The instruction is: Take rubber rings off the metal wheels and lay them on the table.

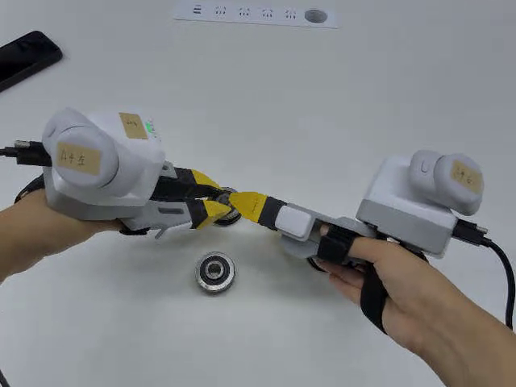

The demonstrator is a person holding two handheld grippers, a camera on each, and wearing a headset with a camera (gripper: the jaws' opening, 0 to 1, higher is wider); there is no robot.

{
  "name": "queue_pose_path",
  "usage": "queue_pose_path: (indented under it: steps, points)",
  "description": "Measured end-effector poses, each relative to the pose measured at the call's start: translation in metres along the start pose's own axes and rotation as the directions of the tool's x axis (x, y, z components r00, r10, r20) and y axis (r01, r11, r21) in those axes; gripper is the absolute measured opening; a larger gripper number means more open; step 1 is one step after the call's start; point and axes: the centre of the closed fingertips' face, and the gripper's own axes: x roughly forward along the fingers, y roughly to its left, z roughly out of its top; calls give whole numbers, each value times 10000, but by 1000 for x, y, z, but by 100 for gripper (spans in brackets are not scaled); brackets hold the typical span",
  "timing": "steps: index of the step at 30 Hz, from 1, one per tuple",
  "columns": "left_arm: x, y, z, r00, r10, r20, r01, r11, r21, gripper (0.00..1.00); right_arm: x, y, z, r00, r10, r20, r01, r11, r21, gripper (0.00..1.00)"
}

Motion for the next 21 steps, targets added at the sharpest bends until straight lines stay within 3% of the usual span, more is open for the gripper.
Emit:
queue_pose_path:
  steps: [21]
  points:
    - [-2, -1, 0, 10000, 49, 3, -49, 10000, 36, 12, 15, 3, 0, 9999, 62, -116, -59, 9995, 315, 43]
